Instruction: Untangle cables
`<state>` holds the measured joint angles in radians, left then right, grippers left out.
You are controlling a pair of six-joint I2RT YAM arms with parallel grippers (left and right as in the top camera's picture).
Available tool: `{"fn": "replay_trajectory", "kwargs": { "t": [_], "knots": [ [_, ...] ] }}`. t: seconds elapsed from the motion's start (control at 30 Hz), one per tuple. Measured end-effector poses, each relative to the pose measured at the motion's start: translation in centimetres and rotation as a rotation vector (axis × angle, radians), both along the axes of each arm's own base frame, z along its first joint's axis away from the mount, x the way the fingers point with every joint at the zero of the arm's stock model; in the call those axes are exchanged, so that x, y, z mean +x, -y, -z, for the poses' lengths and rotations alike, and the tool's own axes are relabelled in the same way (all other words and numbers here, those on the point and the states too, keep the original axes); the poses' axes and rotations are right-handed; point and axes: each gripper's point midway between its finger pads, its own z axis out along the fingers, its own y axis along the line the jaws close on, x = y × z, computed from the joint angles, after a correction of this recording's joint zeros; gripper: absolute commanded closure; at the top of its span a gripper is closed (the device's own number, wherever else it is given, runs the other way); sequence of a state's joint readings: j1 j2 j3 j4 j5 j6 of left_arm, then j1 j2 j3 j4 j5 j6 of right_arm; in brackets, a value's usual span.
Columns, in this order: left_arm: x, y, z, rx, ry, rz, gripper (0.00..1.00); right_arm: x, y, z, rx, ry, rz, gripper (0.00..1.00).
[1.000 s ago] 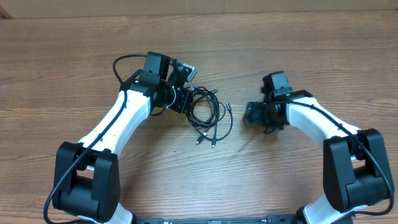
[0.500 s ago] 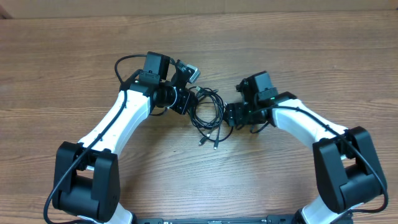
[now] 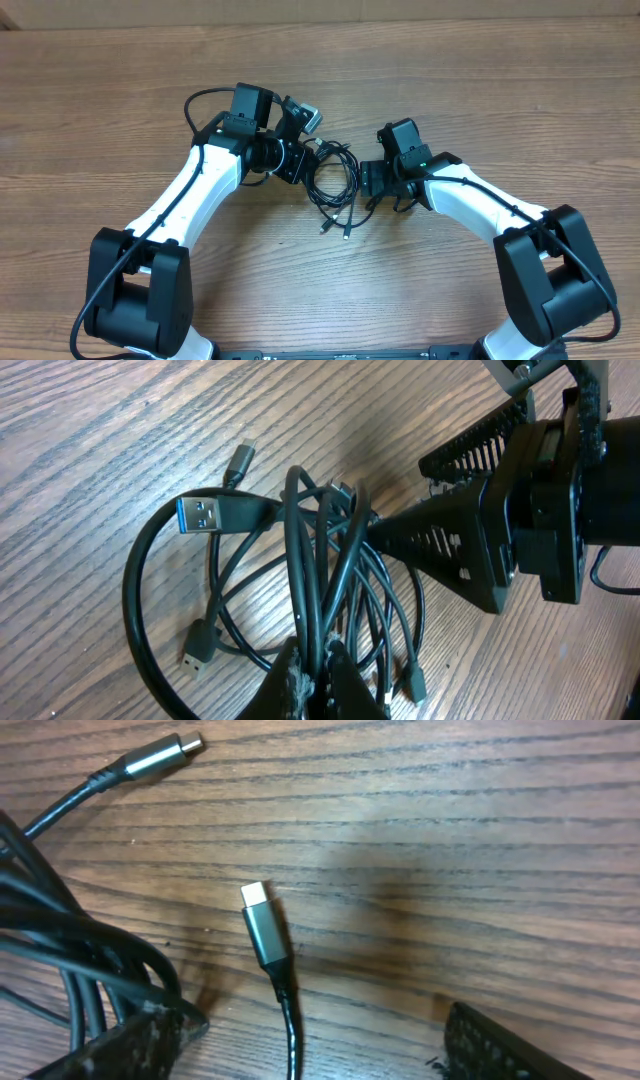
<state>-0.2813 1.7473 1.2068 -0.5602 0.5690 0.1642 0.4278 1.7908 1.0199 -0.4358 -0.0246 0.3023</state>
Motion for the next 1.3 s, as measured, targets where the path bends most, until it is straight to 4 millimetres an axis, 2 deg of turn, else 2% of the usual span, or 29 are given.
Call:
{"fn": "replay_trajectory", "kwargs": {
  "t": [0.23,0.47,0.67,0.97,1.23,1.3],
  "knots": [
    [0.0,0.0,0.0,0.0,0.0,0.0,0.96,-1.3,-0.4,0.4,0.018,-0.054,-0.043,0.14],
    [0.0,0.0,0.0,0.0,0.0,0.0,0.96,-0.1,-1.2,0.0,0.051,0.015,-0.064,0.18],
    [0.0,0.0,0.0,-0.001,0.0,0.001,0.96,0.1,-0.1,0.7,0.009,0.035,-0.016,0.18],
    [0.0,0.0,0.0,-0.003,-0.001,0.002,0.96,0.4,0.4,0.7,-0.012,0.044,0.016,0.19],
    [0.0,0.1,0.0,-0.004,-0.001,0.002,0.96,0.5,2.0,1.5,-0.084,0.042,0.113,0.19],
    [0.0,0.1,0.0,-0.004,-0.001,0.002,0.96,0.2,2.9,1.7,-0.121,0.028,0.167,0.19]
  ]
}}
